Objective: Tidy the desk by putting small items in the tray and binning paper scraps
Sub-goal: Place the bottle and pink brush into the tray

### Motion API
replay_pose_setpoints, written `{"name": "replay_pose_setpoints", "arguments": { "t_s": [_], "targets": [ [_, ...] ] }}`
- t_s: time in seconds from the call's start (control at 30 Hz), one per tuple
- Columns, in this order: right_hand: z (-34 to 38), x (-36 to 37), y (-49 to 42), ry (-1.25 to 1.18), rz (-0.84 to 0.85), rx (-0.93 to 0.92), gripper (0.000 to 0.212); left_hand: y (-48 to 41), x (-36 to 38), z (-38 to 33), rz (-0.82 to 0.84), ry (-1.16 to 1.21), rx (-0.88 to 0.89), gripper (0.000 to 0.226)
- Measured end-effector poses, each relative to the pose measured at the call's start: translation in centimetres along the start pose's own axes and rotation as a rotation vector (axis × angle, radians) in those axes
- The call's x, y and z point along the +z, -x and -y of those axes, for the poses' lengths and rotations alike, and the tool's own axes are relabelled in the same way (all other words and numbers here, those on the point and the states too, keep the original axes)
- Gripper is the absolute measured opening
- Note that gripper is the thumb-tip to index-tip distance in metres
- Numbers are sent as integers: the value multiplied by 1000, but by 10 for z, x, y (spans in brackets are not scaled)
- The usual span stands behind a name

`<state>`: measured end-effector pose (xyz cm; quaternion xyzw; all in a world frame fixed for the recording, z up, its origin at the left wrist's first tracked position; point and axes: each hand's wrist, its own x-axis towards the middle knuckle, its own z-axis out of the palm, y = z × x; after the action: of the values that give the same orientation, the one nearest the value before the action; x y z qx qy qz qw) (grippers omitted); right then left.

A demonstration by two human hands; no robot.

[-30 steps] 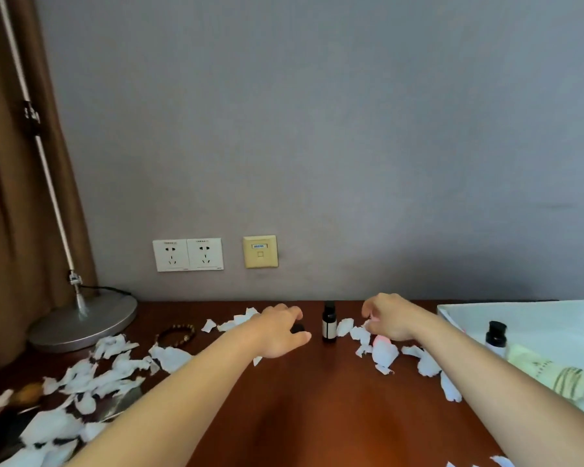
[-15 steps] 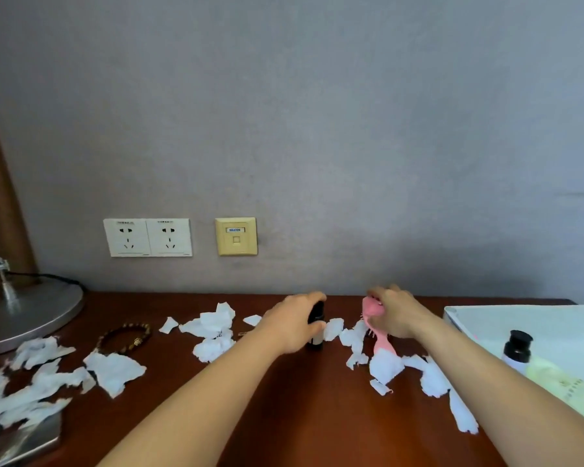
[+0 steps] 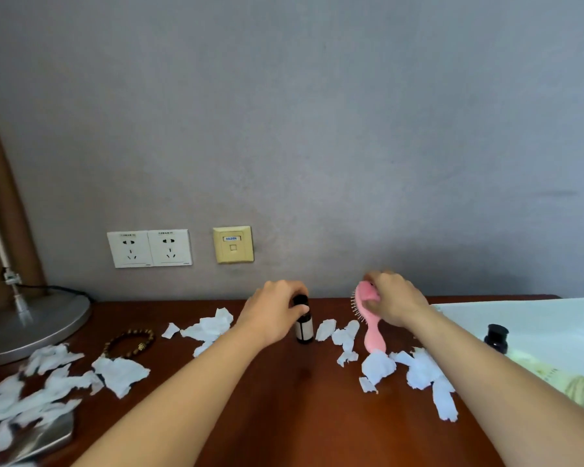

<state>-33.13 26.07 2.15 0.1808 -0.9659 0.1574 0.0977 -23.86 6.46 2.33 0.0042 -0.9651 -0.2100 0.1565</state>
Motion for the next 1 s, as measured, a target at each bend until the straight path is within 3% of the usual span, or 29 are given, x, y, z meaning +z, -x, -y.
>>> {"name": "replay_pose_setpoints", "arguments": {
  "t_s": [0.43, 0.73, 1.0],
  "targets": [
    [11, -126, 81, -77, -203, -145, 36, 64, -88, -83, -4, -35, 204, 19],
    [-10, -180, 152, -54, -262, -212, 35, 101, -86, -165, -42, -89, 402, 19],
    [-77, -196, 176, -25, -264, -126, 36, 86, -40, -233, 3, 0, 503, 23]
  ]
}}
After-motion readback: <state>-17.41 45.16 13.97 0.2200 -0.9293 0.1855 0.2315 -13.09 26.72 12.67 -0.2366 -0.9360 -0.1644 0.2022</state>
